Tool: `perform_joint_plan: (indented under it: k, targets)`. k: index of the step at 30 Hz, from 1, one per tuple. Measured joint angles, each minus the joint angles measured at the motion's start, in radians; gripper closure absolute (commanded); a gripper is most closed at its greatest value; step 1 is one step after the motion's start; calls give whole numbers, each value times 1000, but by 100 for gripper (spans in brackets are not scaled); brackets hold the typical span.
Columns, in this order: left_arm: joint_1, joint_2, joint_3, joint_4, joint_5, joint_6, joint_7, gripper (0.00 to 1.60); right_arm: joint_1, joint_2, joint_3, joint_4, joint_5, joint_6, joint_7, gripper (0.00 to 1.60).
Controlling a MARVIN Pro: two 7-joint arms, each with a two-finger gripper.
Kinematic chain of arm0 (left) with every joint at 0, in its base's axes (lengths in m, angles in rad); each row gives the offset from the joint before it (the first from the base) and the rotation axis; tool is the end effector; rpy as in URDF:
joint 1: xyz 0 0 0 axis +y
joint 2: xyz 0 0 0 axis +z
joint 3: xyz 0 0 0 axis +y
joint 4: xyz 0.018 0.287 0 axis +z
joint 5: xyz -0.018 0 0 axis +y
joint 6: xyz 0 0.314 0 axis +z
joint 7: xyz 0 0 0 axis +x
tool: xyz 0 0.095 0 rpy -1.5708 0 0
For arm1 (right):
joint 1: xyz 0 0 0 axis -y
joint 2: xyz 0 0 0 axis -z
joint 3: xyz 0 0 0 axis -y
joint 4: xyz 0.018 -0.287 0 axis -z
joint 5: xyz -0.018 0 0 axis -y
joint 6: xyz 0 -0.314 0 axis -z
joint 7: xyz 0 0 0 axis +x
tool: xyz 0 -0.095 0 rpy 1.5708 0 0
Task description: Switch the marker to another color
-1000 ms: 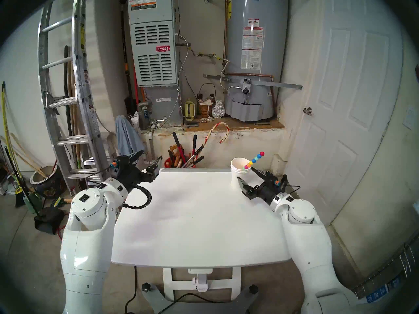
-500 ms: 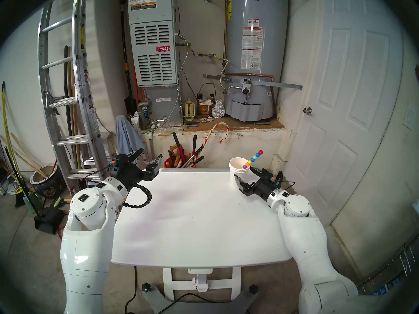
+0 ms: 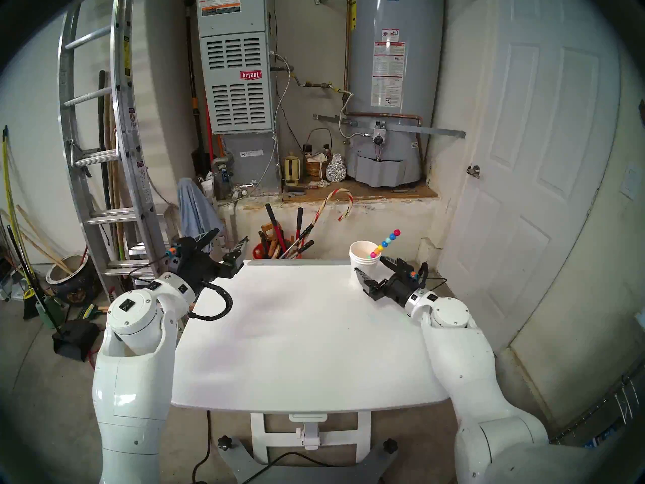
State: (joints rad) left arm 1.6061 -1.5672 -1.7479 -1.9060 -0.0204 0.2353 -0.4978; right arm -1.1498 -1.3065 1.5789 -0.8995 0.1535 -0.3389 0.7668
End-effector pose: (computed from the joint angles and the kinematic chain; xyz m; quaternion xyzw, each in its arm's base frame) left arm 0.3979 0.0267 -0.2056 0.6742 -0.1193 0.7204 0.1105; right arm 0.5035 -0.0765 -0.3319 -0.6511 -0.2595 -0.6928 0.1696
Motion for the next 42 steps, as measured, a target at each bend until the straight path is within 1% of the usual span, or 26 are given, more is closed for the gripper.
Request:
perform_joint_plan:
  k: [4, 5, 6, 7, 8, 9, 13, 14, 15, 19, 21, 22, 23, 24, 26, 29, 30, 37, 42]
  targets:
    - [3, -2, -7, -2, -2, 0, 0, 0, 22, -9, -6, 45, -7, -28, -14, 0]
    - [4, -2, -9, -4, -3, 0, 0, 0, 27, -11, -7, 57, -7, -36, -18, 11]
    - [5, -3, -10, -5, -3, 0, -1, 0, 29, -13, -7, 62, -8, -41, -19, 34]
    - [6, -3, -13, -8, -4, 1, -1, 0, 34, -15, -8, 73, -9, -50, -23, 80]
    - [7, -3, -14, -9, -4, 1, -1, 0, 36, -17, -9, 77, -9, -55, -24, 109]
    - [7, -4, -15, -11, -5, 1, -1, 0, 39, -19, -10, 82, -10, -61, -26, 119]
    - [10, -6, -19, -17, -6, 3, -3, 0, 47, -23, -14, 87, -11, -78, -30, 124]
    - [11, -6, -20, -18, -7, 4, -3, 0, 49, -24, -15, 86, -12, -83, -30, 147]
    - [12, -7, -22, -20, -7, 5, -4, 0, 50, -24, -17, 83, -13, -87, -30, 159]
    - [15, -8, -27, -23, -9, 7, -7, 0, 53, -25, -19, 65, -14, -94, -28, 159]
    - [16, -8, -31, -24, -11, 8, -9, 0, 53, -24, -20, 48, -12, -94, -19, 150]
    - [17, -9, -33, -24, -11, 8, -11, 0, 53, -24, -20, 36, -10, -94, -10, 139]
    - [17, -9, -35, -24, -12, 8, -12, 0, 53, -23, -21, 26, -9, -94, -3, 135]
    - [18, -9, -39, -24, -14, 9, -14, 0, 53, -23, -22, 8, -5, -93, 13, 137]
    - [19, -9, -45, -24, -16, 9, -17, 0, 53, -24, -27, -20, 3, -91, 41, 136]
    - [19, -9, -50, -24, -19, 9, -22, 0, 51, -28, -33, -49, 13, -83, 70, 137]
    - [19, -9, -53, -24, -20, 9, -24, 0, 50, -30, -36, -62, 18, -76, 82, 135]
    - [19, -8, -68, -19, -30, 8, -40, 0, 38, -49, -68, -142, 43, 4, 157, 138]
    - [19, -6, -82, -14, -41, 6, -54, 0, 15, -64, -95, -209, 53, 94, 187, 139]
